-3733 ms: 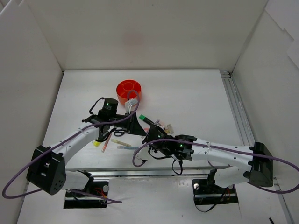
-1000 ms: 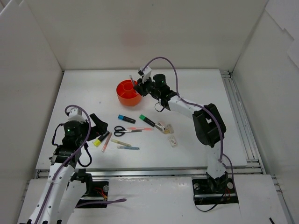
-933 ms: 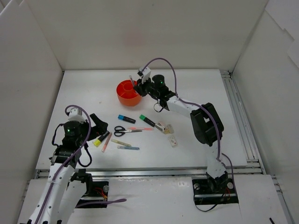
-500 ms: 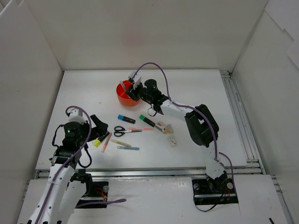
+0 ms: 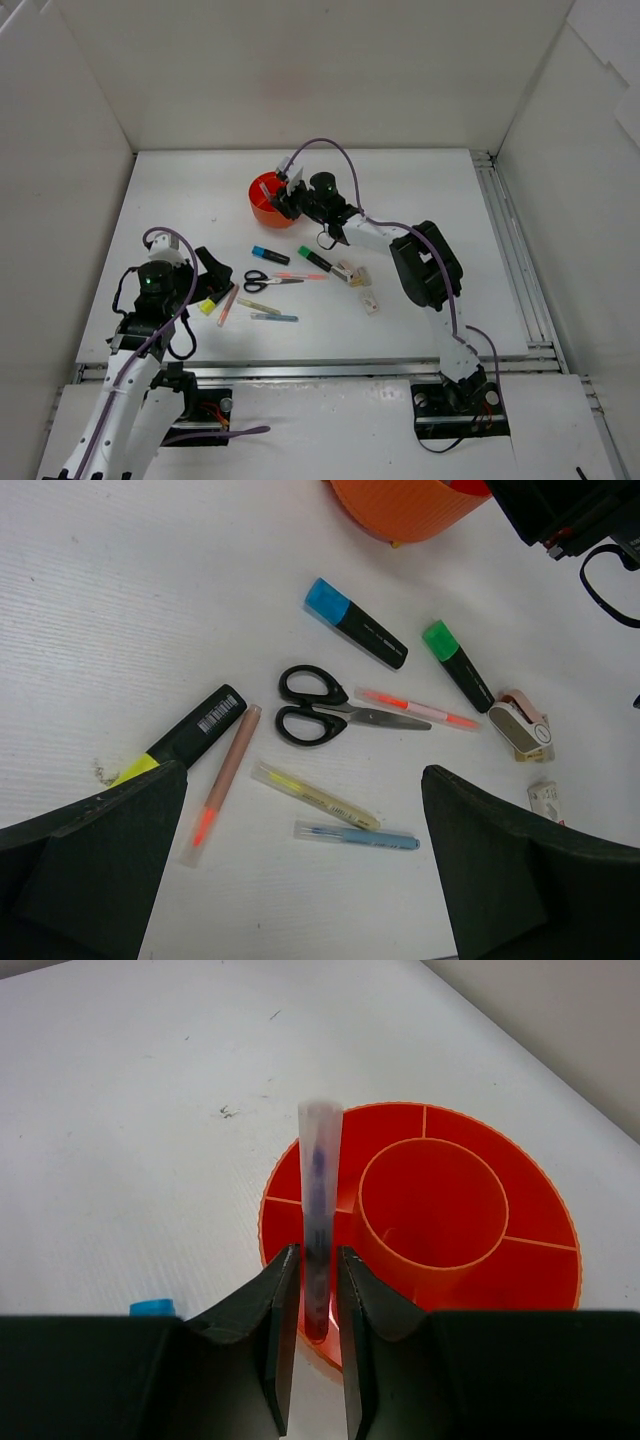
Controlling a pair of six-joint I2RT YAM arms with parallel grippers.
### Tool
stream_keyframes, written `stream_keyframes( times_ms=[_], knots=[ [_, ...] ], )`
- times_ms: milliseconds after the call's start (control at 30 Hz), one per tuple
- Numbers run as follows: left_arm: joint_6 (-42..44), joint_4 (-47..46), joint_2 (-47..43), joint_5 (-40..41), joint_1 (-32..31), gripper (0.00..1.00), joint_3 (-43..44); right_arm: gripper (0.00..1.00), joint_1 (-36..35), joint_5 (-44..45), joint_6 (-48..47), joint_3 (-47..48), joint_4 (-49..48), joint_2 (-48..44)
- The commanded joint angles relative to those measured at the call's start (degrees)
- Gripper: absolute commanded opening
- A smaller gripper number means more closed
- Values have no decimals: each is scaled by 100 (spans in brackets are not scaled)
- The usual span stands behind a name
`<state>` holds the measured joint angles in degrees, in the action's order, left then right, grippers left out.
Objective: Sort the stationery into containers
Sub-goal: Place the pen in the storage box, then pick up the pen from the center of the board.
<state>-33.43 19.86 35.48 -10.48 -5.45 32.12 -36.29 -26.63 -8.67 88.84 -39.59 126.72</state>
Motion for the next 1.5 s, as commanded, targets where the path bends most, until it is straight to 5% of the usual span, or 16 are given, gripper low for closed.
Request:
stream_keyframes(
  times_ms=[0, 133, 267, 467, 567, 767, 900, 1100, 1233, 1467],
  knots=[
    [82, -325, 55, -77, 44, 100, 163, 19, 43, -184, -47, 266, -558, -173],
    [91, -342, 20, -147, 44, 100, 163, 42, 26, -333, 5, 143, -558, -296],
    [91, -325, -50, -156, 44, 100, 163, 45, -9, -316, 75, -50, -567, -577],
    [56, -316, -15, -235, 44, 99, 198, 63, -176, -229, -91, -524, -558, -1306],
    [12, -307, 46, -305, 44, 100, 233, 98, -220, -175, -92, -1025, -523, -1842],
    [-119, -44, 195, -271, 44, 99, 391, 98, -404, 114, 322, -2185, 564, -2941],
    [-251, 115, 362, -200, 44, 100, 427, 98, -870, 904, -511, -2116, 2916, -3434],
    [-410, 387, 644, -253, 44, 100, 559, 98, -1380, 1888, -1514, -2038, 4335, -3224],
    [-463, 536, 653, -113, 44, 99, 602, 98, -1398, 2433, -1542, -1774, 4443, -2872],
    [-463, 607, 696, 37, 44, 100, 611, 95, -1345, 2093, -2366, -1563, 4670, -2275]
  ],
)
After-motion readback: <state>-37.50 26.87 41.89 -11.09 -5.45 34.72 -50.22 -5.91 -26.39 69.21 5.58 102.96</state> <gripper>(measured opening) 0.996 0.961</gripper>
